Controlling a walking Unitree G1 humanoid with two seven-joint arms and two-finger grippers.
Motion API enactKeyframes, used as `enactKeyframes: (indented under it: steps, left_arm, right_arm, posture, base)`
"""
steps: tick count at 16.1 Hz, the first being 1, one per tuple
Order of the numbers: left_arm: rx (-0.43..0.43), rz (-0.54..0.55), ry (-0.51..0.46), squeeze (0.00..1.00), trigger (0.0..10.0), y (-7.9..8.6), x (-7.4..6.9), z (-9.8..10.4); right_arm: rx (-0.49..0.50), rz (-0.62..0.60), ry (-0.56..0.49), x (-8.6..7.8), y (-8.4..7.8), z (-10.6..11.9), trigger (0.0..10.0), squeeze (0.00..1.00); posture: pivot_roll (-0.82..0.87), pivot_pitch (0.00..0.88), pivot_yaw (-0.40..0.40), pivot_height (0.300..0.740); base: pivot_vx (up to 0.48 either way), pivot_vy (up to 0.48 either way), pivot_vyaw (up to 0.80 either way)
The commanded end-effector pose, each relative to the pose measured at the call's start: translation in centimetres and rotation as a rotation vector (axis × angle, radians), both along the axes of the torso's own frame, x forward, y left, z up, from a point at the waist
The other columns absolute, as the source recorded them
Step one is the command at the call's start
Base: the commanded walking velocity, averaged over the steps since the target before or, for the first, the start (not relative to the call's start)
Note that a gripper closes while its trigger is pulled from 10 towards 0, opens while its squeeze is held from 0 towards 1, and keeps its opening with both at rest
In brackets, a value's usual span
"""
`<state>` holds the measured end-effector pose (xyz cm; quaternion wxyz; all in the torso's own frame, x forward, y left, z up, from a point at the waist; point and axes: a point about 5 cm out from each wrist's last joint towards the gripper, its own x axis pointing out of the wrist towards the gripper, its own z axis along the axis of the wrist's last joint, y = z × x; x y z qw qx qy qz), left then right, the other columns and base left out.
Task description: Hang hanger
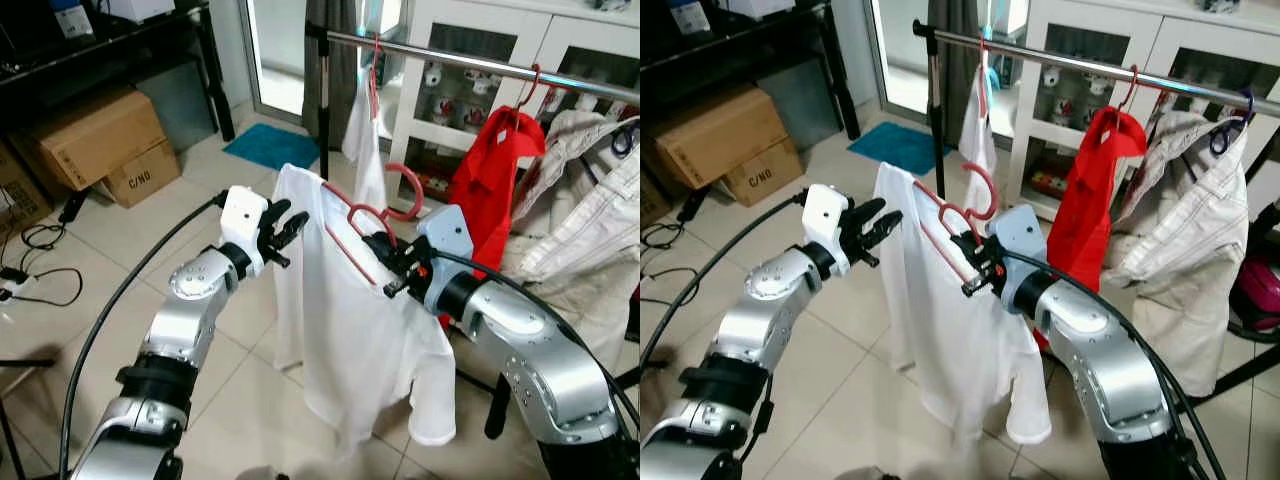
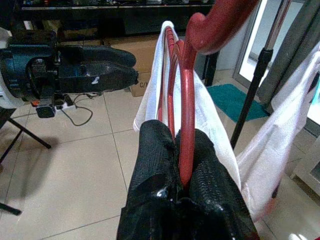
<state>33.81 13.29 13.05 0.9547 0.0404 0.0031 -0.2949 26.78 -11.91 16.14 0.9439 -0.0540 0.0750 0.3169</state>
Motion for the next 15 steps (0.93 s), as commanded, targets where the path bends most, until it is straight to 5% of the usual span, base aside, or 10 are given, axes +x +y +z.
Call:
enactKeyframes:
  steps: [1, 7, 8, 10, 11, 15]
  left_arm:
    - [-0.002, -0.004, -0.013, 0.00, 10.0, 0.1, 0.3, 0.3]
    - [-0.004, -0.155, 0.007, 0.00, 9.5, -1.9, 0.9, -0.2]
    - [0.009, -0.152, 0.004, 0.00, 8.4, -1.9, 1.1, -0.2]
    - [0.027, -0.111, -0.005, 0.00, 1.2, -1.6, 1.7, -0.1]
    - [0.036, -0.093, -0.007, 0.00, 0.0, -1.4, 1.9, 0.0]
    - [0.039, -0.093, -0.009, 0.00, 0.0, -1.3, 2.3, 0.0]
  right_arm:
    - [0.018, 0.006, -0.033, 0.3, 0.1, 0.9, 0.0, 0.00]
    - [0.021, 0.017, -0.035, 0.0, 0.3, 1.0, 0.0, 0.00]
    - [0.021, 0.019, -0.035, -0.1, 0.3, 1.0, 0.0, 0.00]
    - [0.022, 0.022, -0.033, -0.2, 0.3, 1.0, 0.0, 0.00]
    - [0.023, 0.023, -0.033, -0.2, 0.3, 1.0, 0.0, 0.00]
    - [0.025, 0.025, -0.032, -0.3, 0.4, 1.0, 0.0, 0.00]
  posture:
    - [-0.07, 0.000, 0.054, 0.740]
    - [-0.08, 0.000, 0.065, 0.740]
    - [-0.09, 0.000, 0.066, 0.740]
    - [-0.09, 0.000, 0.068, 0.740]
    - [-0.09, 0.000, 0.070, 0.740]
    - [-0.10, 0.000, 0.071, 0.740]
  base:
    - [0.000, 0.000, 0.00]
    - [0.000, 0.000, 0.00]
    - [0.000, 0.000, 0.00]
    - [0.000, 0.000, 0.00]
    - [0.000, 0.000, 0.00]
    - [0.000, 0.000, 0.00]
